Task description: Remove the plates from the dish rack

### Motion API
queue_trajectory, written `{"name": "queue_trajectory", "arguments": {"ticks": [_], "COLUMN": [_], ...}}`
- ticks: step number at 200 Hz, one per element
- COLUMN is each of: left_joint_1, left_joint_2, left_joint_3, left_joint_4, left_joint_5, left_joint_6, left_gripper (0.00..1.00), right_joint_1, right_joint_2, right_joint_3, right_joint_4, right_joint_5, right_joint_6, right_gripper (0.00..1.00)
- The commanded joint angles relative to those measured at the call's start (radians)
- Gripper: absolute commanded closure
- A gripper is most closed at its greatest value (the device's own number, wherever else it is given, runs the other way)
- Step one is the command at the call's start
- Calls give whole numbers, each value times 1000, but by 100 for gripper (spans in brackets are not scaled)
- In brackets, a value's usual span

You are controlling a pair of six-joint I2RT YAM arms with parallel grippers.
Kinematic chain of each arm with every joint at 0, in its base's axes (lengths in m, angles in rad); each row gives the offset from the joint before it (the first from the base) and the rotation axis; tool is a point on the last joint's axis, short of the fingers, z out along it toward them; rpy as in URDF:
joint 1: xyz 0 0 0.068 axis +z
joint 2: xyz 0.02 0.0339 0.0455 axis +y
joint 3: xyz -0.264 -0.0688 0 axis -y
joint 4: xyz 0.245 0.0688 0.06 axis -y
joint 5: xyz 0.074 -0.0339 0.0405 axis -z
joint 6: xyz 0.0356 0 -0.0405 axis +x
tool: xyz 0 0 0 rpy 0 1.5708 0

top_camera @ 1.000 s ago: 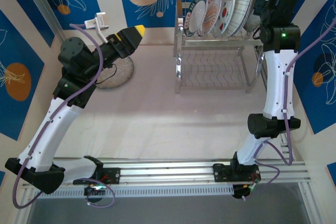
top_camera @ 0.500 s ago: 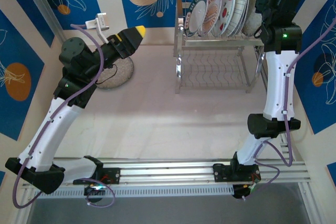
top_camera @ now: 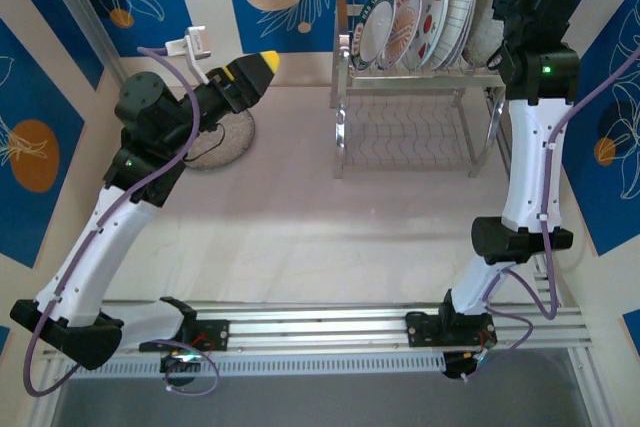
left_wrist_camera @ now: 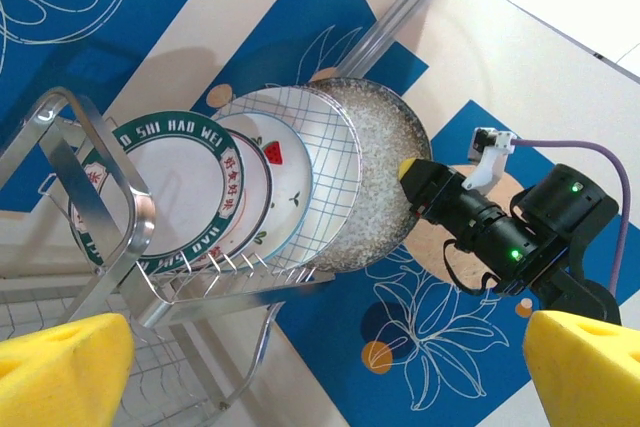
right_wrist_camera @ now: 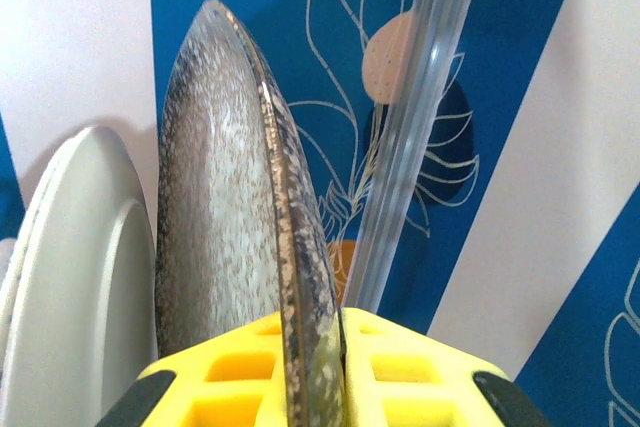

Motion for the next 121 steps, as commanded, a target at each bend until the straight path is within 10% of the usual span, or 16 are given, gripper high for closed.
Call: {"name": "queue_trajectory", "arguments": {"ticks": [1, 121], "left_joint_1": [-15, -29], "left_joint_2": [-10, -10], "left_joint_3": [-4, -4], "left_joint_4": [43, 48], "left_joint_5": [-7, -10], "left_joint_6": [-11, -15], "left_gripper": [0, 0], "right_joint_1": [-19, -75], "right_joint_2": [-101, -138], "right_joint_3": [83, 95], "right_joint_4": [264, 223], "right_joint_5": [72, 57], "right_joint_6": [-32, -11], "right_gripper": [100, 100]}}
